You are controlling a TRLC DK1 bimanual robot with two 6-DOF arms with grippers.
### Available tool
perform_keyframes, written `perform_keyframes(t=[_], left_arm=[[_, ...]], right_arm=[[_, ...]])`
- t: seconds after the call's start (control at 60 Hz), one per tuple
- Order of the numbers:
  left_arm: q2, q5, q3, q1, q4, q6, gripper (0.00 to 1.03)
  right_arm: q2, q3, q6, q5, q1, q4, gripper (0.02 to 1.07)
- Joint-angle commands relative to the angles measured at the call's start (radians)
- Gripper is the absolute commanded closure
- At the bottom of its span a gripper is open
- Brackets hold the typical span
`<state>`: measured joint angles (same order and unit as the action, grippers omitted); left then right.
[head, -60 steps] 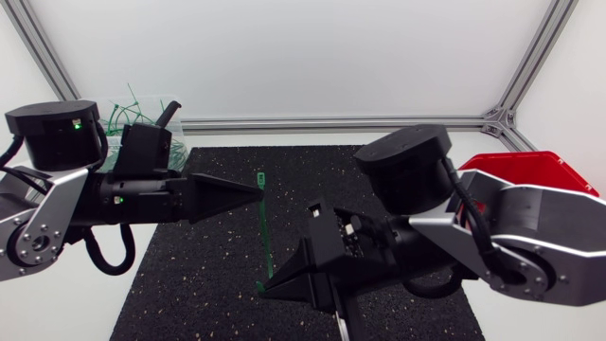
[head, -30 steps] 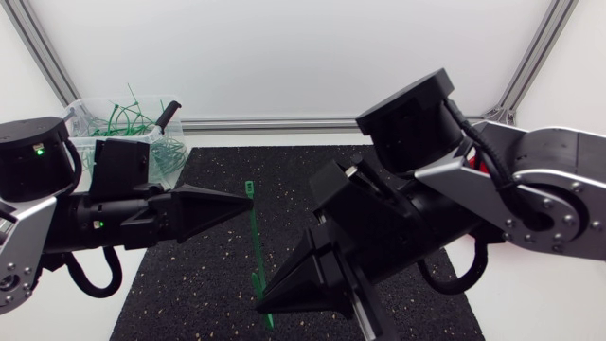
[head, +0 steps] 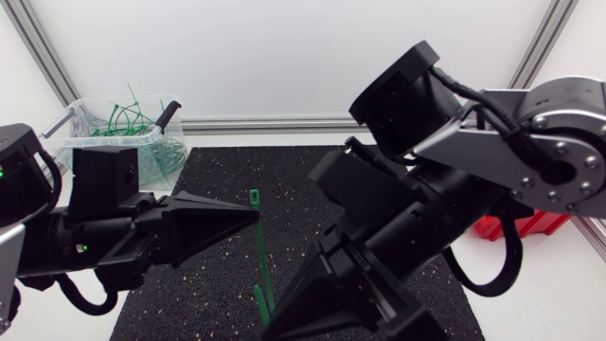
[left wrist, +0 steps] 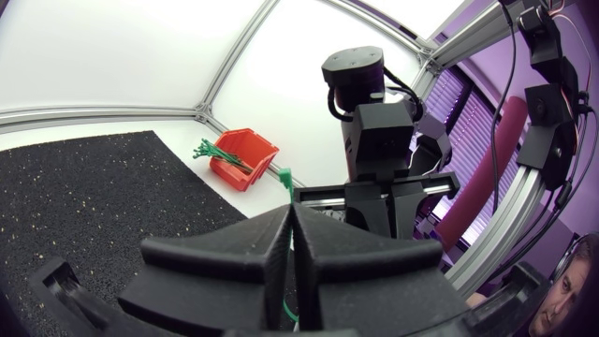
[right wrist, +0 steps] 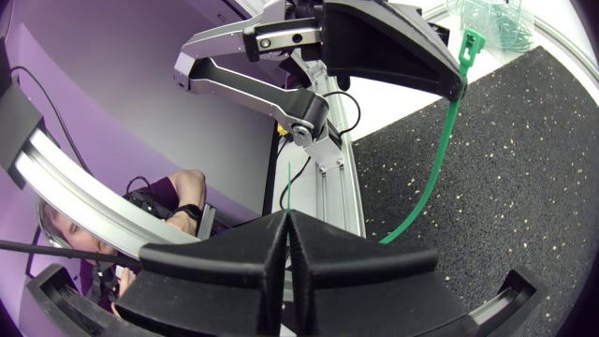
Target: Take a green cable tie from the red box, thread the tail through the head to close it, then place it in the transparent bin on the left.
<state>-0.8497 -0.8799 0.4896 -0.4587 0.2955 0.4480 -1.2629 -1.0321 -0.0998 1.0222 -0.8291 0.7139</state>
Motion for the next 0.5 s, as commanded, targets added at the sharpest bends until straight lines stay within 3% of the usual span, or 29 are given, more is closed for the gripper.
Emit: perform_keyframes(t=[0.0,0.15,0.483], left_arm=[[0.006,0.010,-0.028,-0.012,-0.002,0.009,1.00],[0.015,0.013,-0.036,-0.012,-0.002,0.015,1.00],[0.061,0.094,-0.045,-0.031,0.013,0.009,1.00]], right_arm=[[-0.010,-0.036,0.043,0.013,0.007,0.042,1.02],[-0.024,-0.095,0.046,0.130,0.030,0.147,1.02],[-0.122,-0.186,0.041,0.265,0.065,0.331,1.02]])
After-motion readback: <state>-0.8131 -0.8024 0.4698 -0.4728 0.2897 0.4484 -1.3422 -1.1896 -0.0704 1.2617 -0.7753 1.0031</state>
